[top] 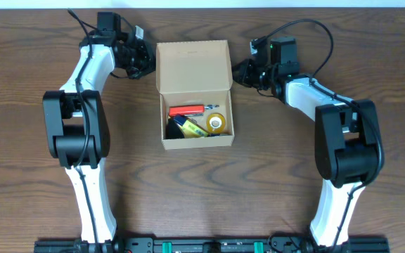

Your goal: Pack container

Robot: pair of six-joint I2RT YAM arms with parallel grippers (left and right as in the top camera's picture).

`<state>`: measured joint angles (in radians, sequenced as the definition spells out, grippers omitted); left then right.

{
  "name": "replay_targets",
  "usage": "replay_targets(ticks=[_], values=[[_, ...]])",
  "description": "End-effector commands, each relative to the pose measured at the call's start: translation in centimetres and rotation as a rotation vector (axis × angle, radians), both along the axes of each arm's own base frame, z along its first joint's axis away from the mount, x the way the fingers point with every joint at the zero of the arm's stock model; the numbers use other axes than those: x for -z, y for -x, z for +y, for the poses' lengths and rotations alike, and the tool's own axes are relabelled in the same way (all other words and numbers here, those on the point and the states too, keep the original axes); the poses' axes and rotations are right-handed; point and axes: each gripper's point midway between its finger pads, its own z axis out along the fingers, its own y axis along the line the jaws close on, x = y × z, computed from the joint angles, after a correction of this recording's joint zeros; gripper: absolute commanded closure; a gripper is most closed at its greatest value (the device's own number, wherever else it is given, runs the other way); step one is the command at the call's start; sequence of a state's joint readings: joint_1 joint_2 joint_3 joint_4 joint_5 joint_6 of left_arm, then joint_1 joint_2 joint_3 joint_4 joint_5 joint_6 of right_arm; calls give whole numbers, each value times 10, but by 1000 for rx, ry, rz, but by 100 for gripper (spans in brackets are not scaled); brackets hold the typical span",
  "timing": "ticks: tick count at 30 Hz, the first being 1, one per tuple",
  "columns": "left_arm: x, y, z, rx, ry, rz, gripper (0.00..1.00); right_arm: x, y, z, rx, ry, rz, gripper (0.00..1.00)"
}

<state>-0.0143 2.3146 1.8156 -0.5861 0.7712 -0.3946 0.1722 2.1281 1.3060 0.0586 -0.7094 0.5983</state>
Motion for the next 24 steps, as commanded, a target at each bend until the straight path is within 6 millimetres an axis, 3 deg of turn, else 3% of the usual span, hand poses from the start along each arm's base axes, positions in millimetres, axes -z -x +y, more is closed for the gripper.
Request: replay_targets(ticks=[1,5,12,16,24], values=[[-6,0,-10,20,38,-3,94,-5,5,11,-48,-56,3,99],[-14,3,-16,52,99,-12,94,-18,6,16,-96,-110,-38,99],[-31,8,-25,118,194,-49,94,-64,10,27,-259,-258,-210,99],[-52,10,-27,162,202,-118,94,-81,12,24,-314,-312,-234,98],[-118,28,-25,279,127,-320,94,-116,24,30,-440,-384,-281,98]])
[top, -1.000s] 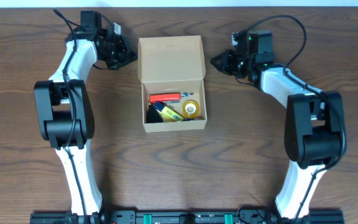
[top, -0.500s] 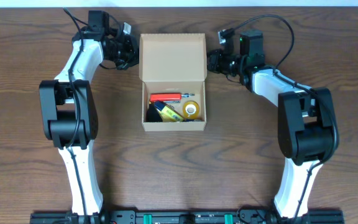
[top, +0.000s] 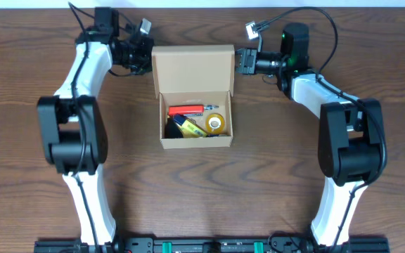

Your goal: Pack container

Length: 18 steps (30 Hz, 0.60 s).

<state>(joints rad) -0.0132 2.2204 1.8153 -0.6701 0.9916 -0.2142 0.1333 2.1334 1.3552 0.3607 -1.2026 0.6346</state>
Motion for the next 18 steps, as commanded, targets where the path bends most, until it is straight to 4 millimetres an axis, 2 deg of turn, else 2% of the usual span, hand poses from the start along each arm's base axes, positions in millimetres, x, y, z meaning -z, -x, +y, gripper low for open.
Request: replay_targets(ticks=[1,8,11,14,18], values=[[-59,8,0,73,-27,-205,94,-25,9,4,-80,-42,-35,98],[-101,35,8,118,-127,-315,94,-67,19,3,-87,-47,-119,98],[-109,48,10,139,-167,-323,94,-74,31,8,-110,-28,-124,98],[-103,63,14,164,-240,-294,94,-62,47,15,-111,43,-86,99],[-89,88,10,246,-300,-232,94,-17,73,12,-71,306,-3,99]])
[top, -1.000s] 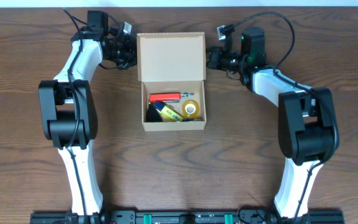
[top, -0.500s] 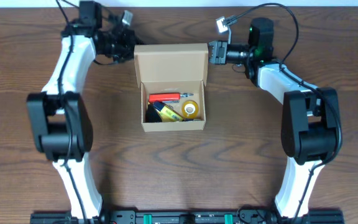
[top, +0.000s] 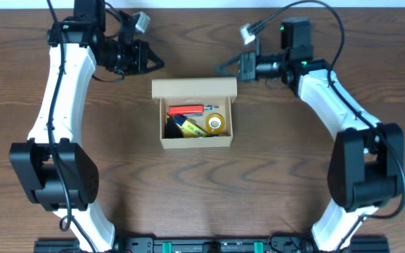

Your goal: Pack container

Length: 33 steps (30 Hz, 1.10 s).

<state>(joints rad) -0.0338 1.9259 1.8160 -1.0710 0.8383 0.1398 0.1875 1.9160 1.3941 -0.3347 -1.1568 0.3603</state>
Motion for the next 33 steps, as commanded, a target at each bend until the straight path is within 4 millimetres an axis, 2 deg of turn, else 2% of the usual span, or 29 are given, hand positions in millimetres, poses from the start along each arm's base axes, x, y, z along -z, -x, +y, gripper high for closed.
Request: replay_targets(ticks=[1,6,11,16,19,23,33], values=[[1,12,1,71,-109,-50,94,22,12,-2,-23,216,-162,99],[24,34,8,96,-310,40,94,55,45,-18,-46,489,-79,99],[34,55,7,139,-418,102,94,71,66,-32,-66,641,-20,99],[36,71,1,175,-435,153,94,67,81,-33,-87,680,1,98],[40,80,8,181,-480,189,94,65,85,-45,-72,775,-19,99],[49,86,10,172,-490,231,94,63,95,-41,-95,798,-24,98],[111,120,7,190,-446,385,94,58,113,-26,-132,802,-12,99]])
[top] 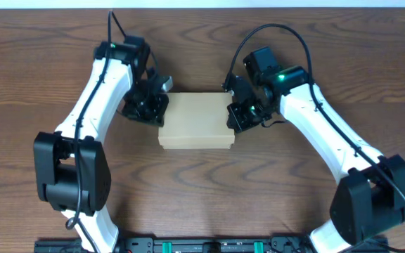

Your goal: Pack container

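Only the overhead view is given. The cardboard box sits in the middle of the table with its lid folded down flat, so its contents are hidden. My left gripper is low against the box's upper left edge. My right gripper is against the box's right edge. Both wrists hide their fingertips, so the spread of the fingers cannot be read.
Dark wooden table all around the box. The two arms curve in from the front corners and flank the box on either side. The arms' base rail runs along the near edge.
The lid stood upright at the back of the box and now lies closed over it. Both grippers were raised behind the box's corners and are now low at its left and right sides.
The box lay open with the lid flat behind it, showing a red item, a yellow item and a roll of tape, grippers beside the lid. Then both grippers were at the lid's edges. Then the lid stood upright. Now it is closed.
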Robot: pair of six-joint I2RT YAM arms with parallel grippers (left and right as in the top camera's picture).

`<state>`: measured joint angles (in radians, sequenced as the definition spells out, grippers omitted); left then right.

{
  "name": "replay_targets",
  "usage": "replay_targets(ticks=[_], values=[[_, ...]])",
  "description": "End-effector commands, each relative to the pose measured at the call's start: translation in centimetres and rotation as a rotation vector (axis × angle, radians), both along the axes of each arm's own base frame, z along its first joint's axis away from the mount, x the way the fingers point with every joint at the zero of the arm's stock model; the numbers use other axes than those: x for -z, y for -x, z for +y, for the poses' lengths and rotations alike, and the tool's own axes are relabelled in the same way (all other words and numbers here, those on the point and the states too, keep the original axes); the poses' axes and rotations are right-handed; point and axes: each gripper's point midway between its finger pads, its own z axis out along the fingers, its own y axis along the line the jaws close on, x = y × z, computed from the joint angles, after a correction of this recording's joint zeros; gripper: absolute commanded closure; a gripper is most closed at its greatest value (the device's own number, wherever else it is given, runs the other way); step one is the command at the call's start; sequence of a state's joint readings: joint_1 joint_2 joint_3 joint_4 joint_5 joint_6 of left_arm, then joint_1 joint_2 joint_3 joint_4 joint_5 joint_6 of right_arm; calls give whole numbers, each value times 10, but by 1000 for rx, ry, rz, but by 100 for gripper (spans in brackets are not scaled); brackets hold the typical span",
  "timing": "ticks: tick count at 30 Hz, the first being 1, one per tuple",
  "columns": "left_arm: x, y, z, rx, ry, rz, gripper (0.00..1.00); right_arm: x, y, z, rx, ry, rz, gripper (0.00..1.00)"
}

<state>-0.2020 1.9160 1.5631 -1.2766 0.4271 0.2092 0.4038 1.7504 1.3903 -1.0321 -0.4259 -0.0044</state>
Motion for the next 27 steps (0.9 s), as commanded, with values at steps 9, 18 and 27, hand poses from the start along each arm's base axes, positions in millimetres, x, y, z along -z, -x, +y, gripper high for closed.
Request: replay_targets(ticks=[9,18,27], values=[[12,13,-1,-9,9,37,94,15,16,-6,5,149,-23,98],[12,11,-1,-9,11,28,94,49,24,-15,72,194,2,99],[-50,-5,-2,-44,39,-173,94,-54,-8,-1,104,48,-268,98]])
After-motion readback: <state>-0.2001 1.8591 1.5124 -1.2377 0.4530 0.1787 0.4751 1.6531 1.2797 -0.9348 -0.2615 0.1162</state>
